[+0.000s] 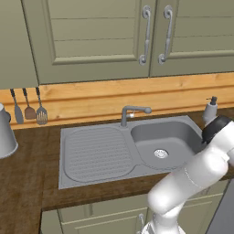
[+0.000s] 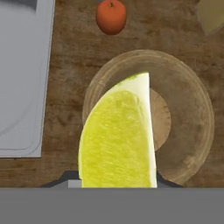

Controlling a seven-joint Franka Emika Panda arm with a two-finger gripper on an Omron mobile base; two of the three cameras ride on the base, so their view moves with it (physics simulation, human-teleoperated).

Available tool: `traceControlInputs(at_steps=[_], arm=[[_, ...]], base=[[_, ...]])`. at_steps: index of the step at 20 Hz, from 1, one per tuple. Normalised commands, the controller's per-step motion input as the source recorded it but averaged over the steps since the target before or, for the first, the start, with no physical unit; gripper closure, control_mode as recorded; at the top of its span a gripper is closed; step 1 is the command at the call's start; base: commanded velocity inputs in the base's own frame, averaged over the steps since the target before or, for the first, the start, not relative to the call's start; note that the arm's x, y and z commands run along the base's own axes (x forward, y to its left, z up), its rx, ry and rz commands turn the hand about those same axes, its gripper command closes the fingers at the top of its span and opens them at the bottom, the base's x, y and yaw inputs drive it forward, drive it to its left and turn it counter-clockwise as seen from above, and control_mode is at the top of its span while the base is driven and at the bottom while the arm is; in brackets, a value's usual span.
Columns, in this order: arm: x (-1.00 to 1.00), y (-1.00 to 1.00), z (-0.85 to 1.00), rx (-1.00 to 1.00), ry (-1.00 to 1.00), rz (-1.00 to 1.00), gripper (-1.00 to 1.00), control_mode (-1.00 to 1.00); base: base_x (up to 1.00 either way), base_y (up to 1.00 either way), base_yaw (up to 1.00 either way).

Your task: Pick the lemon wedge from the sink and place it in the bowl. Then pick the bowl and place it in the microwave. Then close the microwave door and press the start button.

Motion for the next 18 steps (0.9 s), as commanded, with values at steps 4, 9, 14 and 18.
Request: traceControlInputs(at_steps=[4,9,14,18], arm=[[0.12,-0.04,-0.37,0.01,0.00,0.00,1.00,-1.00],[0.10,-0.05,-0.40,0.02,0.01,0.00,1.00,-1.00],[0.00,0.01,-0.68,0.00,0.00,0.00,1.00,-1.00],[0.00,0.02,-0.57,0.00,0.00,0.00,1.00,-1.00]], base=[[0.00,0.00,0.00],[0.00,0.00,0.00],[0.00,0.00,0.00],[0.00,0.00,0.00]])
